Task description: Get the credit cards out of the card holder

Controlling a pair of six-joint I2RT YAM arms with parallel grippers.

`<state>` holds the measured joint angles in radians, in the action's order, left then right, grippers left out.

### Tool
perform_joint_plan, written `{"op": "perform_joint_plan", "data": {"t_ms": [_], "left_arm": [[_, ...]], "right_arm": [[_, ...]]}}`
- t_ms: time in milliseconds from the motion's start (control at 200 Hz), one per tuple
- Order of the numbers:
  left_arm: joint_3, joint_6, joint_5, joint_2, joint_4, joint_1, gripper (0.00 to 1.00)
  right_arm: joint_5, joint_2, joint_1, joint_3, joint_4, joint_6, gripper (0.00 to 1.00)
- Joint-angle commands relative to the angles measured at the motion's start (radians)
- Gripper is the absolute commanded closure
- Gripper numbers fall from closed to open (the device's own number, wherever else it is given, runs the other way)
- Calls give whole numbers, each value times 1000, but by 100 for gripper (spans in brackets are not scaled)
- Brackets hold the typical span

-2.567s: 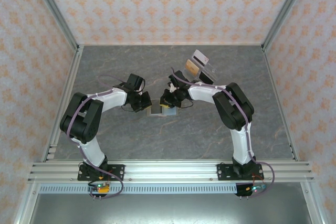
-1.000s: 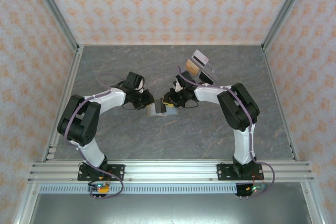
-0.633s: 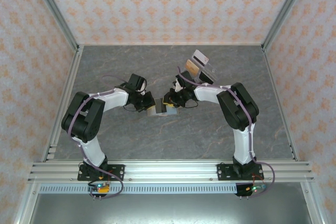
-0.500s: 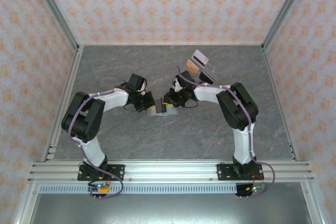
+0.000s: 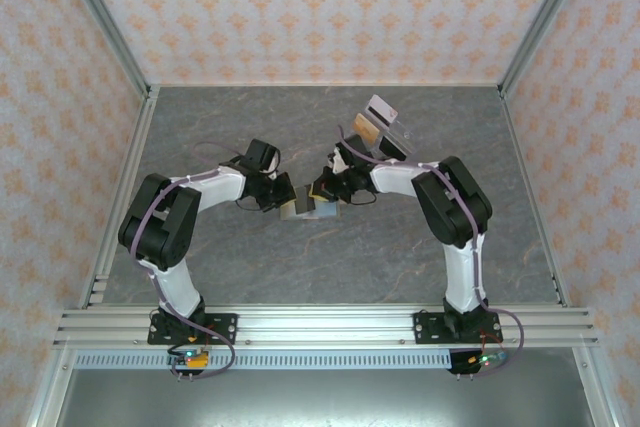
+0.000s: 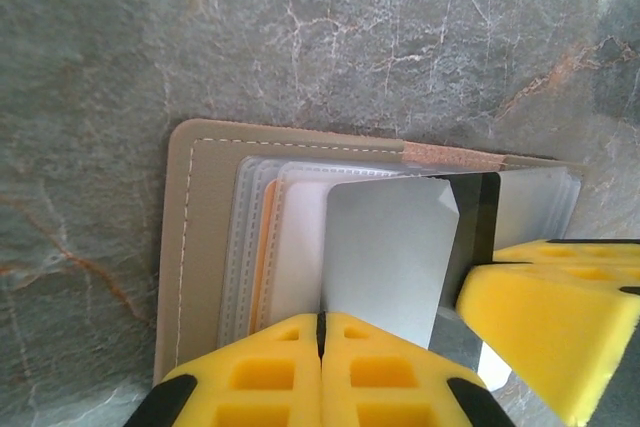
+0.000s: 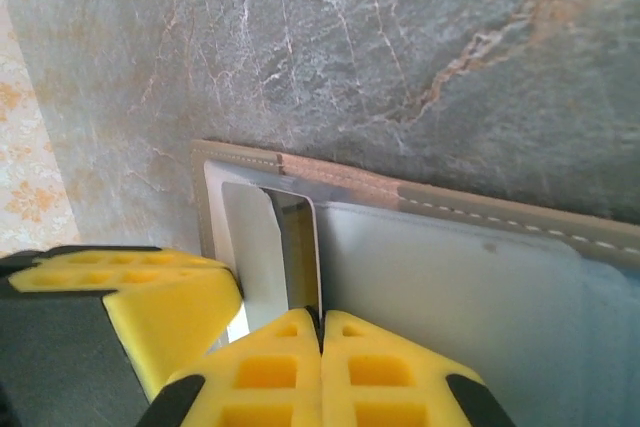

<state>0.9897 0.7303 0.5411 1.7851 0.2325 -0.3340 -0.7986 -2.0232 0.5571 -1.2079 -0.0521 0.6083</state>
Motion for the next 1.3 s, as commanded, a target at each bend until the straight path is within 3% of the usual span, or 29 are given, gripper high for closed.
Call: {"op": "perform_joint_plan", "data": {"t_ms": [0,185,365,591,726,876,996,1296], "left_arm": [[21,-28,-72,-3,103,2,86],[58,-65,-85,-52,158,20,70],[106,-110,-135,-137,241,43,43],[101,-214,-290,-274,376,111,17],[52,-275,-445,-397,426,112,4],[26,-302,-527,-485,462,112,0],[39,-322,-555,-504,496,112,0],[38,-364,-480,-502,478,113,0]], "right_arm": [[99,93,-23,33,-40,-66,100],[227,235,-26,25,-203,-264,100],[333,387,-27,0,-295,-430,100],[544,534,-50,-52,-403,-636,100],[624,578,-94,-97,-477,-719,100],[711,577,-163,-131,-518,-794,100],[688,542,-199,-150,-520,-931,100],[754,303,-212,-351,-639,-1163,100]]}}
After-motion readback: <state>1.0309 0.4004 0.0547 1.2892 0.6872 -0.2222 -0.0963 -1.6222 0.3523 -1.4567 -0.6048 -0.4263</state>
